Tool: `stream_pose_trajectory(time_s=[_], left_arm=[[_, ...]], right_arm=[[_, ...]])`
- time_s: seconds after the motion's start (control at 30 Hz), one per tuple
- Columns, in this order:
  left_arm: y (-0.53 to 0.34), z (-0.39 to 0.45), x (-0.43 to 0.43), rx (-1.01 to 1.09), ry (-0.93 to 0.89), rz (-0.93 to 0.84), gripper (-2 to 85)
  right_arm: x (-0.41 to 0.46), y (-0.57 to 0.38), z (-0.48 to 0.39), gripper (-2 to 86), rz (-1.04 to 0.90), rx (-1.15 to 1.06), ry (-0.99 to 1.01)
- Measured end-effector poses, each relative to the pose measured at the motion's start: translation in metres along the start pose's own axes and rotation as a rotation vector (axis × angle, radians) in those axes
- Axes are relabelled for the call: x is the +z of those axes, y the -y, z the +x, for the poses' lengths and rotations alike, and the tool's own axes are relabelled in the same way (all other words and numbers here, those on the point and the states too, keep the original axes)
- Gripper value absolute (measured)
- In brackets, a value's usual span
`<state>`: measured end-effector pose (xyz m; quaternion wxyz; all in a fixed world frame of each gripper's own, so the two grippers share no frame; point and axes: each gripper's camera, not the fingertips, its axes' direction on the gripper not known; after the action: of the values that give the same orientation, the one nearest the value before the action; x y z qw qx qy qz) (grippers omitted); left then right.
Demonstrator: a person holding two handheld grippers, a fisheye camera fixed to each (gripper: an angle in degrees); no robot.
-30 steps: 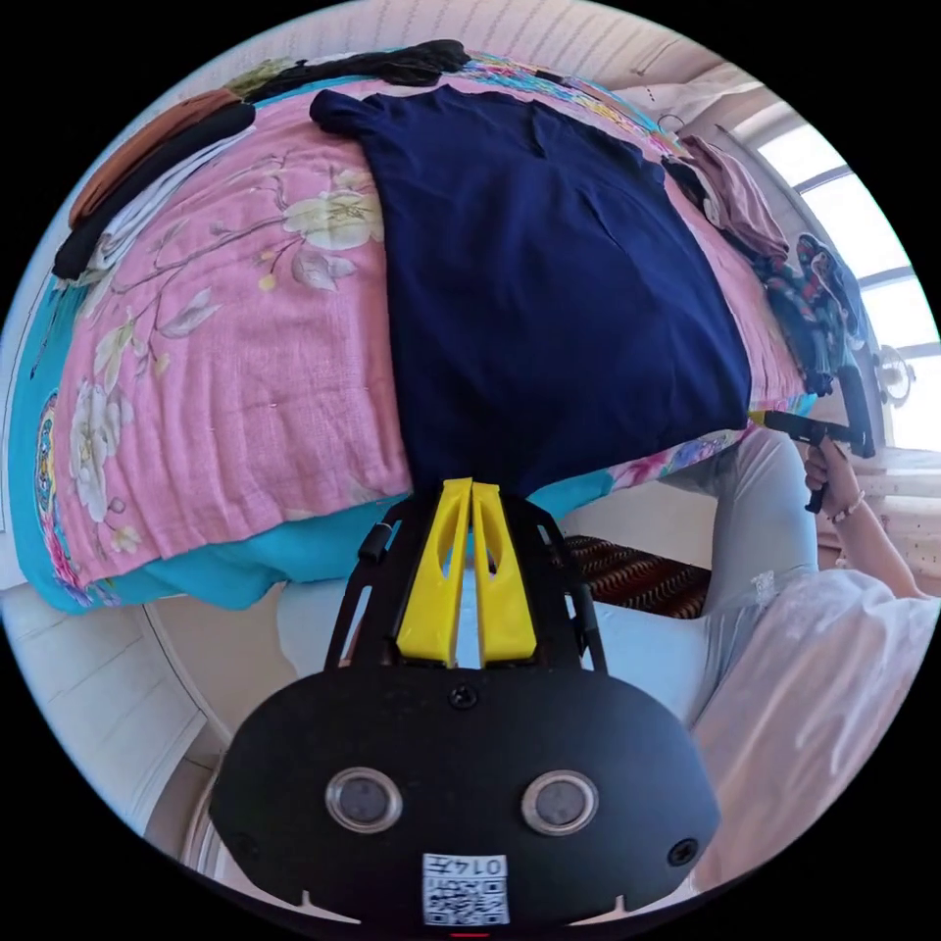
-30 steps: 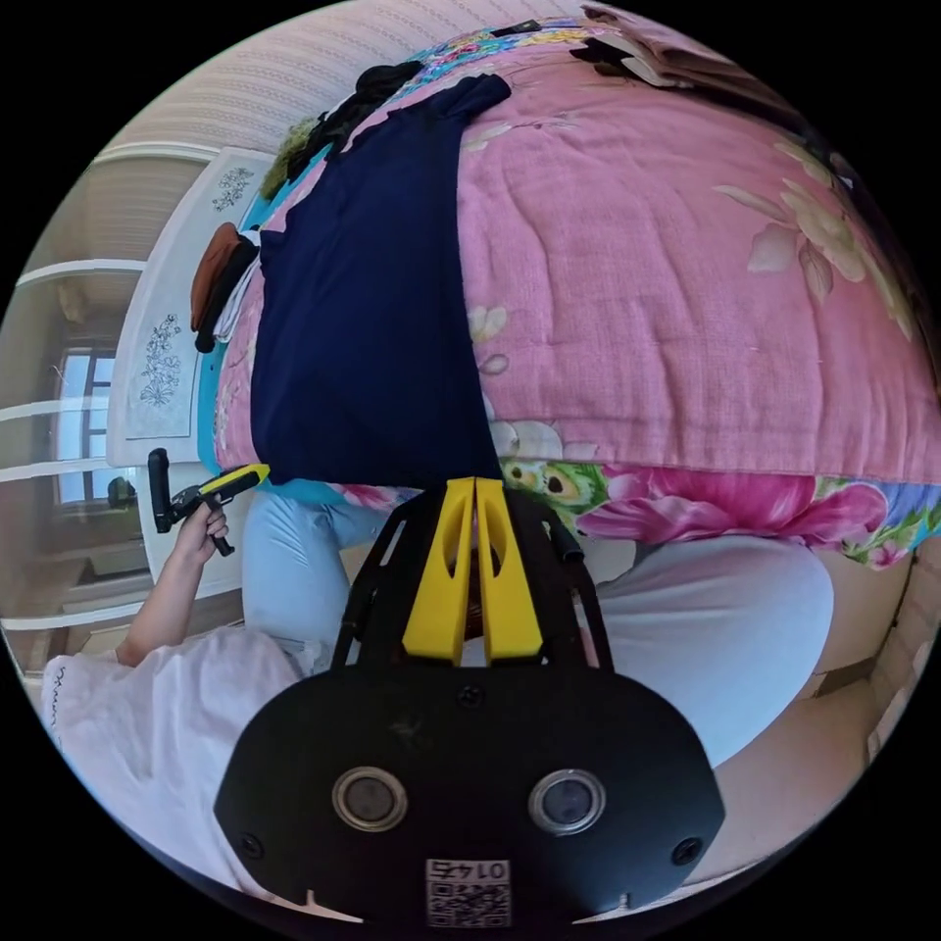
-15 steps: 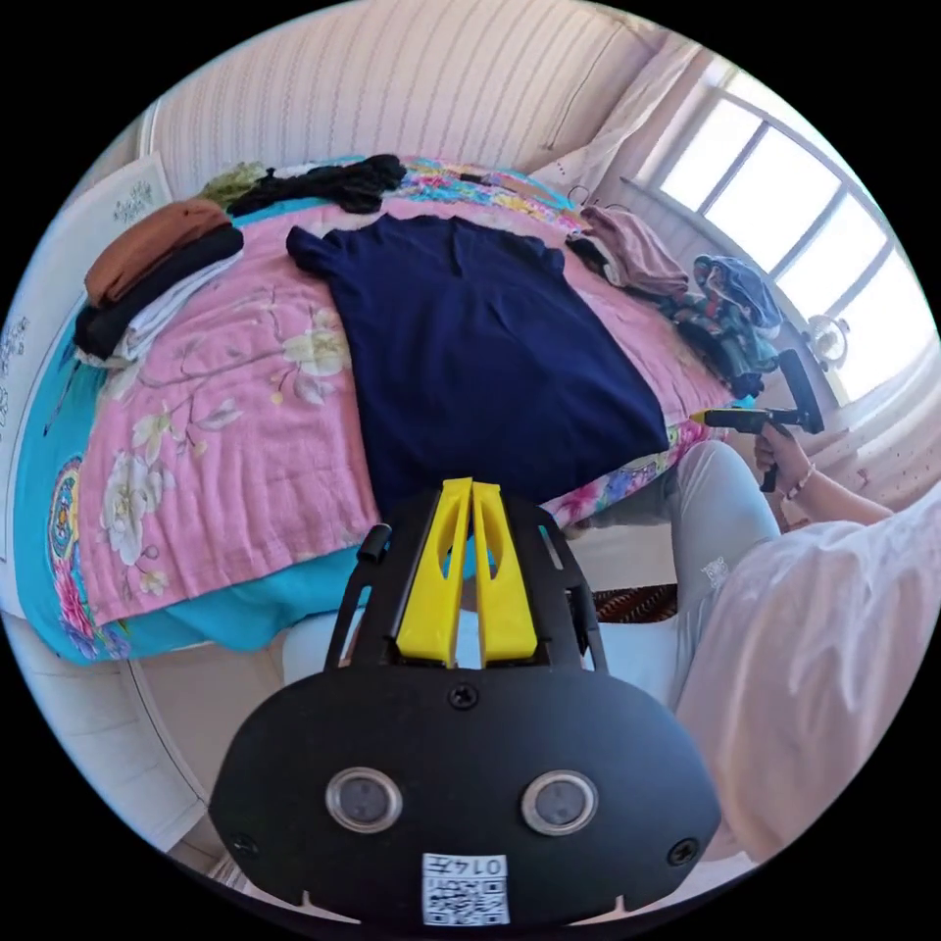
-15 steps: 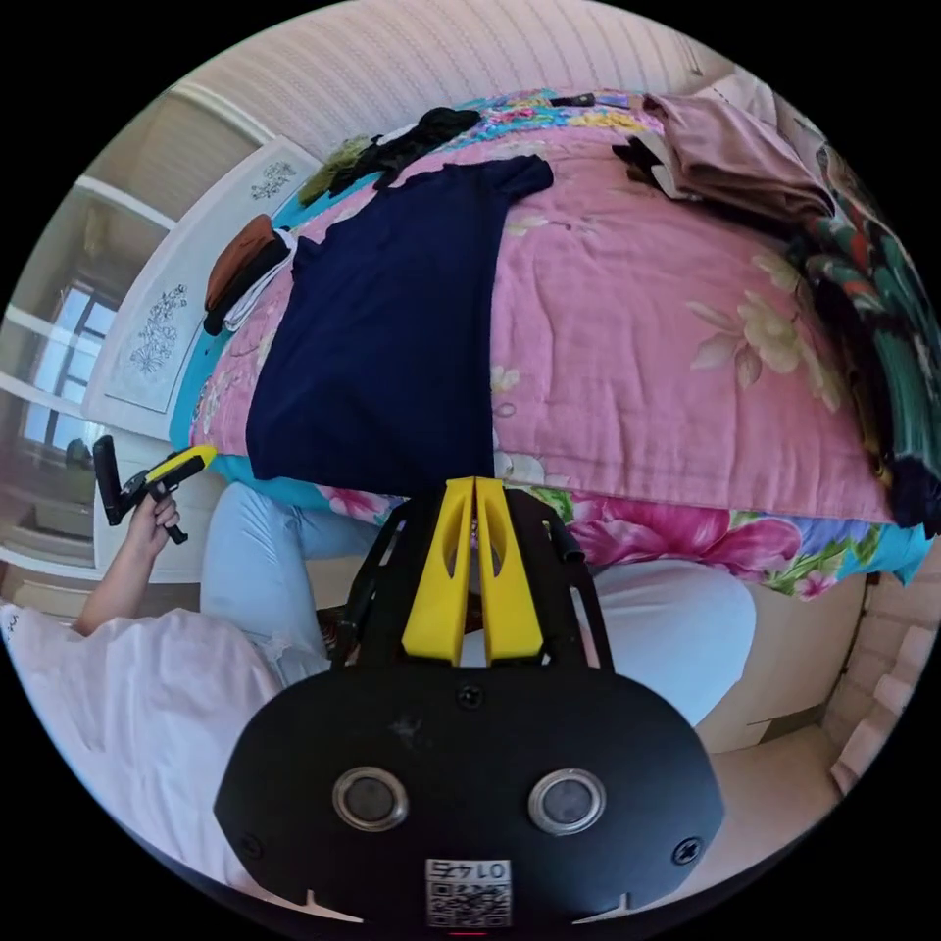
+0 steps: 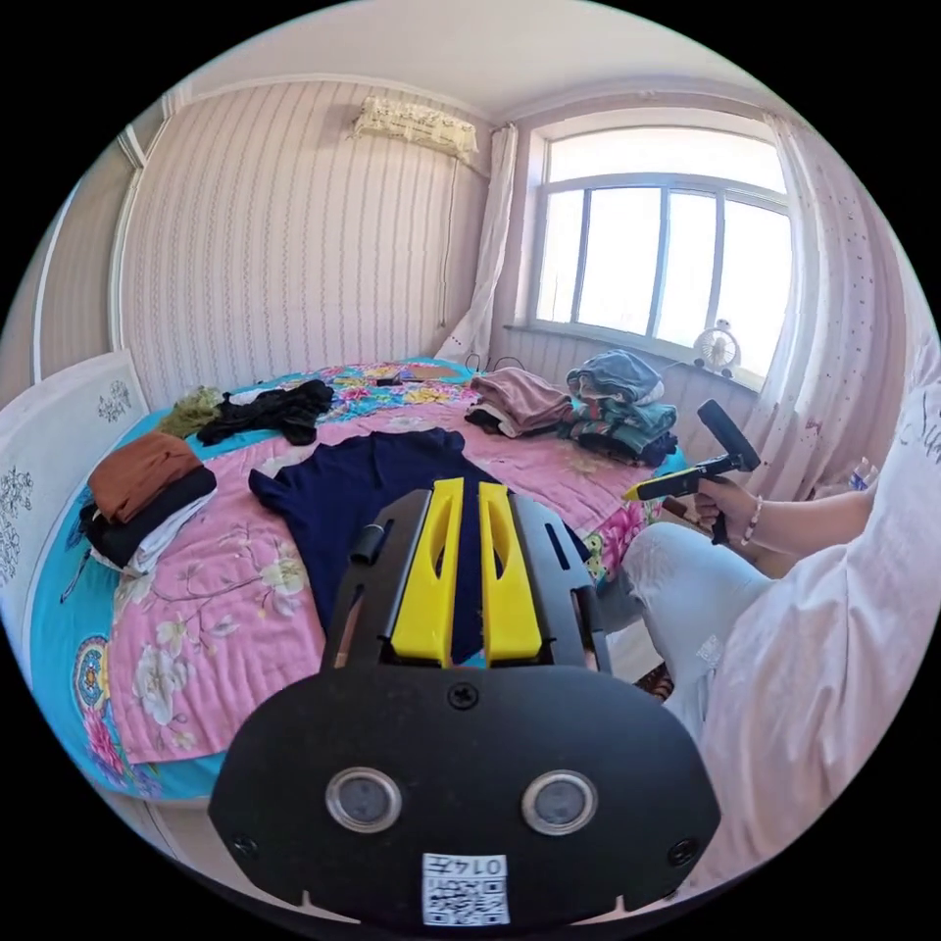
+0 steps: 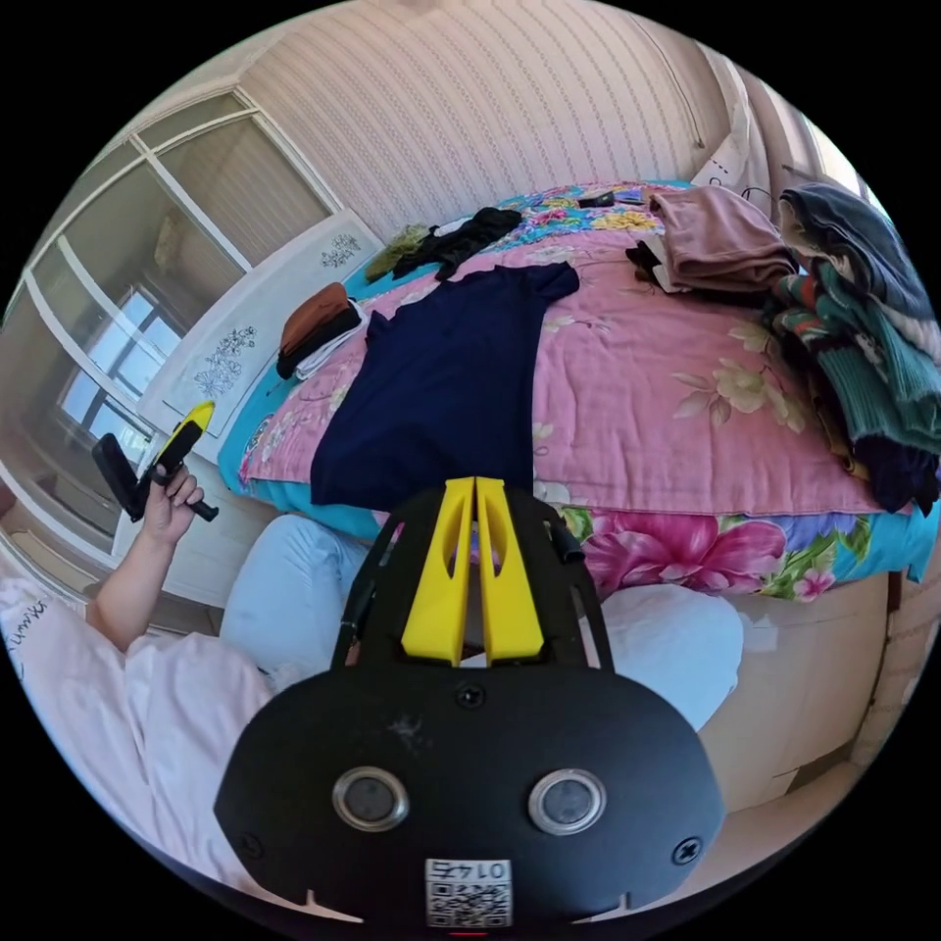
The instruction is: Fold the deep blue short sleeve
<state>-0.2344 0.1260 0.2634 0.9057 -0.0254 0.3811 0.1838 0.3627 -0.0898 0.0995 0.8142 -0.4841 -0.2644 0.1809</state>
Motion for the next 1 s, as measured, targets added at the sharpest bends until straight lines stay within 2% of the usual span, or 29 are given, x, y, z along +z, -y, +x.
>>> stream_pose_trajectory(time_s=[0.07, 0.17, 0.37, 0.57, 0.73, 1.0], left_arm=[[0.006, 0.006, 0.011, 0.021, 0.014, 0.025, 1.9], [0.014, 0.001, 0.043, -0.029, -0.109, 0.016, 2.5], [0.029, -0.026, 0.154, -0.116, -0.150, -0.115, 6.0], [0.116, -0.085, 0.319, -0.064, -0.178, -0.206, 6.2], [0.202, -0.143, 0.494, -0.069, -0.200, -0.296, 6.1], [0.280, -0.168, 0.707, -0.103, -0.208, -0.519, 6.0]], right_arm=[[-0.008, -0.001, 0.000, 2.1, 0.030, -0.015, -0.021], [-0.011, 0.008, 0.009, 5.9, 0.044, -0.019, -0.011], [0.012, 0.061, 0.042, 8.5, 0.045, -0.001, 0.067], [0.069, 0.173, 0.092, 8.9, 0.028, 0.037, 0.108], [0.118, 0.277, 0.144, 9.0, 0.042, 0.156, 0.129], [0.141, 0.340, 0.202, 8.6, -0.043, 0.350, 0.181]])
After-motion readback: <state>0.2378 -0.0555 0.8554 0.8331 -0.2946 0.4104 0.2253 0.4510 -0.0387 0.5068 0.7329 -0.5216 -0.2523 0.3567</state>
